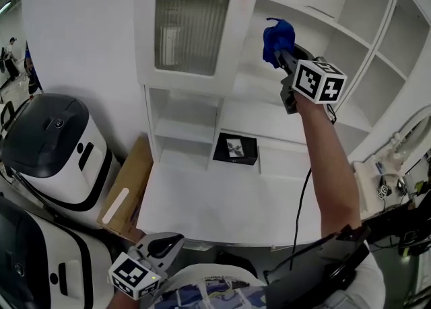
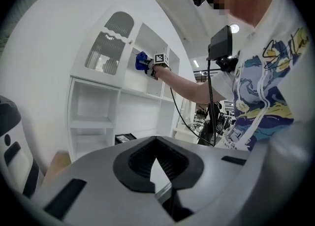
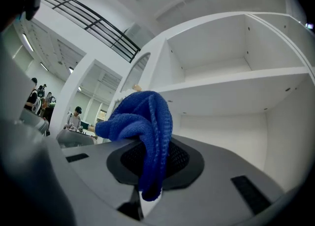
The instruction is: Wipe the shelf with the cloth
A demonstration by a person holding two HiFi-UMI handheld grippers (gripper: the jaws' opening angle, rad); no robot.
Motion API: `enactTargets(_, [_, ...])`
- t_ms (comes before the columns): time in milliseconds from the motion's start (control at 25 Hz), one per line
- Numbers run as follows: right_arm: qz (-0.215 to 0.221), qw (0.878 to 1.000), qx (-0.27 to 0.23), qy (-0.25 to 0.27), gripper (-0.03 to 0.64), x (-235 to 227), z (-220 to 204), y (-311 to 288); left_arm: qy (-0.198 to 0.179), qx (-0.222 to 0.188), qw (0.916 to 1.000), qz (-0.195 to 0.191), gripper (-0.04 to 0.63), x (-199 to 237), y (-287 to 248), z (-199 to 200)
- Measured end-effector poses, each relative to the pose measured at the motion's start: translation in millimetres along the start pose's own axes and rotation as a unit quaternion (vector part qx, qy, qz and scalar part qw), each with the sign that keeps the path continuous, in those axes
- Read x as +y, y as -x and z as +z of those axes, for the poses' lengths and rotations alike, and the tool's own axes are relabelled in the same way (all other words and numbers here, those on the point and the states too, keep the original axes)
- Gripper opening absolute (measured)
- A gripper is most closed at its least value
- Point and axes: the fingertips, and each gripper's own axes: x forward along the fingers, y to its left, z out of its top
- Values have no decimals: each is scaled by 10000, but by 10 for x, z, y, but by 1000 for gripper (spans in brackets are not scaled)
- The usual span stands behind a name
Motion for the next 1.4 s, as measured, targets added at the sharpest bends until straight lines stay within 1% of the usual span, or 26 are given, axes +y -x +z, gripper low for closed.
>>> enactTargets(160, [-58, 9989, 454, 72, 67, -285, -347, 91, -104, 45, 9999, -95, 3, 2, -283, 65])
enactTargets(240, [4, 9970, 727, 259, 67, -402, -516, 99, -127, 7, 9998, -164, 3, -47, -496, 171])
enactTargets(320, [118, 9940, 955, 519, 67, -507, -639, 77, -241, -21, 9993, -299, 3, -134, -739, 317])
enactTargets(400, [216, 9903, 1135, 777, 67, -617, -739, 42, -407, -15, 9982, -430, 3, -195, -989, 483])
enactTargets(480, [354, 9864, 1280, 964, 67, -692, -831, -9, -496, -68, 9973, -540, 3, -226, -1223, 673])
enactTargets(640, [780, 9772, 1575, 1192, 67, -742, -1038, -108, -666, -112, 9950, -736, 3, -321, -1687, 949])
enactTargets(760, [938, 9694, 1788, 1397, 67, -825, -1221, -177, -703, -101, 9920, -1039, 3, -480, -1970, 1131])
enactTargets(840, [1004, 9616, 1970, 1623, 67, -877, -1312, -269, -781, -154, 9894, -1218, 3, -545, -2093, 1229])
enactTargets(920, [1078, 9514, 2214, 1848, 67, -878, -1409, -377, -803, -165, 9874, -1354, 3, -555, -2129, 1273])
enactTargets(1000, [1136, 9405, 2438, 2075, 67, -821, -1480, -514, -785, -154, 9868, -1406, 3, -499, -2095, 1283])
enactTargets(1080, [1102, 9318, 2620, 2259, 67, -799, -1551, -670, -825, -150, 9860, -1439, 3, -430, -2026, 1298])
enactTargets(1160, [1060, 9276, 2776, 2264, 67, -858, -1637, -828, -863, -145, 9852, -1475, 3, -382, -1991, 1331])
enactTargets(1280, [1072, 9225, 2995, 2186, 67, -858, -1730, -1051, -828, -127, 9867, -1394, 3, -265, -1922, 1344])
enactTargets(1400, [1010, 9103, 3302, 2285, 67, -866, -1858, -1263, -769, -146, 9883, -1312, 3, -130, -1800, 1318])
